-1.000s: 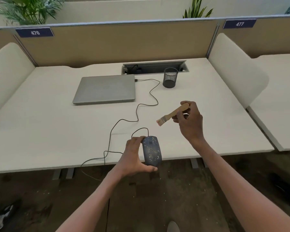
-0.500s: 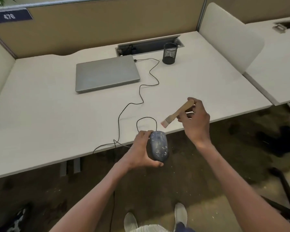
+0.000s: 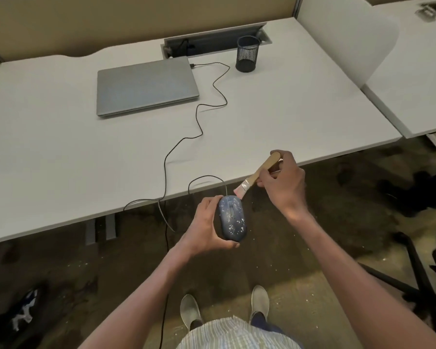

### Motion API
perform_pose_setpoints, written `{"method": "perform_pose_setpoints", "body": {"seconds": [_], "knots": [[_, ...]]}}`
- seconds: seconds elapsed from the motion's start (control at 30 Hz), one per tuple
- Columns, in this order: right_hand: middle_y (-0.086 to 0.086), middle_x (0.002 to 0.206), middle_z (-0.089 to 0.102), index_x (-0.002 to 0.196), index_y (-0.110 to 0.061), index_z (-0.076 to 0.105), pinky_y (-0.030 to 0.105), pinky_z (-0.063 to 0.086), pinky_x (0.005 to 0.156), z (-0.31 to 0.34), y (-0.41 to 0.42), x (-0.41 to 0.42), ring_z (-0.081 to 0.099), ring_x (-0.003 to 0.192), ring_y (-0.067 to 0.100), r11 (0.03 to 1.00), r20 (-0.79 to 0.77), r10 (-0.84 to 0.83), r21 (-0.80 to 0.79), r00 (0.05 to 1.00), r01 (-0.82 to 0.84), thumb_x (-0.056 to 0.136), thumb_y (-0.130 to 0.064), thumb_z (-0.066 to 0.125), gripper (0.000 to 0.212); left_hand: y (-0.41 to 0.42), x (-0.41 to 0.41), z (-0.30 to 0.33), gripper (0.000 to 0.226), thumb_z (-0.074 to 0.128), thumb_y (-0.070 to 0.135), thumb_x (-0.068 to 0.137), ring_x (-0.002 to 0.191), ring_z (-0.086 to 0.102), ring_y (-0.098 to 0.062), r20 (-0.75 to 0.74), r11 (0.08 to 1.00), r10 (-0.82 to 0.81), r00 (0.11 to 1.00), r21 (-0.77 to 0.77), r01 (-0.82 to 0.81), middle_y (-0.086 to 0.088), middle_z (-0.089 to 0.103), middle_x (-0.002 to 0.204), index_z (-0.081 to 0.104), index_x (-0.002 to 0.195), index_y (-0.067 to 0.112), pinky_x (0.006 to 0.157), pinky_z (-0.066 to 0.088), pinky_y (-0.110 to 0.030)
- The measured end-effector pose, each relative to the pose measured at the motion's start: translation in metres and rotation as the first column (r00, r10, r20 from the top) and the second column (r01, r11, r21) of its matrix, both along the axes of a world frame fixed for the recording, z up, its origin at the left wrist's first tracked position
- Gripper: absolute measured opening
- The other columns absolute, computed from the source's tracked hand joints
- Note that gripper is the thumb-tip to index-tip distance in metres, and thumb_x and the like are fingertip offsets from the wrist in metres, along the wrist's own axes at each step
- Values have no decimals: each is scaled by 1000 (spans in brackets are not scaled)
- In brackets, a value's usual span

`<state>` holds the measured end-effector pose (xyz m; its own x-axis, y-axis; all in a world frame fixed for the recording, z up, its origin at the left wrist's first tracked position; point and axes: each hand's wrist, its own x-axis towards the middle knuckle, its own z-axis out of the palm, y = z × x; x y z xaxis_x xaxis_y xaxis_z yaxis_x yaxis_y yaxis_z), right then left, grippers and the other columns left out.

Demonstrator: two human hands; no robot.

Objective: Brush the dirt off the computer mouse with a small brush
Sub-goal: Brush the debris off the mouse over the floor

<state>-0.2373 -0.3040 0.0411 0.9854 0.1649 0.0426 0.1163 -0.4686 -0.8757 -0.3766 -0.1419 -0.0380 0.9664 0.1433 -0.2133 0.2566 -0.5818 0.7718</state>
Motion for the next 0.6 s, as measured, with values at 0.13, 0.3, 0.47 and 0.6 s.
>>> {"method": "perform_pose_setpoints", "body": {"seconds": [0.13, 0.3, 0.47, 0.6], "knots": [[-1, 82, 73, 122, -16, 56, 21, 60, 65, -10, 0, -7, 74, 70, 12, 1000, -20, -16, -23, 1000, 15, 90, -15, 69, 34, -3, -4, -4, 124, 83, 64, 49, 132, 36, -9, -19, 1000, -11, 1000, 12, 11, 4, 33, 145, 27, 152, 24, 114, 38, -28], [0, 86, 72, 123, -14, 55, 30, 64, 68, -16, 6, -17, 74, 70, 12, 999, -24, -7, -36, 1000, 6, 90, -15, 71, 36, -1, -11, -8, 125, 80, 68, 48, 130, 34, -6, -24, 999, -22, 999, 24, 22, 5, 31, 144, 25, 152, 25, 114, 39, -29], [-1, 86, 72, 123, -14, 54, 34, 64, 69, -17, 14, -21, 74, 72, 12, 998, -18, 8, -59, 1000, -9, 91, -15, 71, 37, 1, -11, -11, 126, 77, 73, 47, 125, 32, -3, -14, 999, -28, 1000, 34, 28, 8, 30, 143, 24, 151, 26, 112, 38, -25], [1, 86, 72, 123, -14, 54, 35, 64, 70, -15, 17, -22, 74, 72, 13, 998, -23, 14, -57, 1000, -16, 91, -14, 71, 37, 3, -11, -14, 126, 77, 74, 46, 123, 31, 0, 3, 999, -25, 1000, 43, 25, 10, 30, 141, 24, 151, 27, 109, 35, -19]]}}
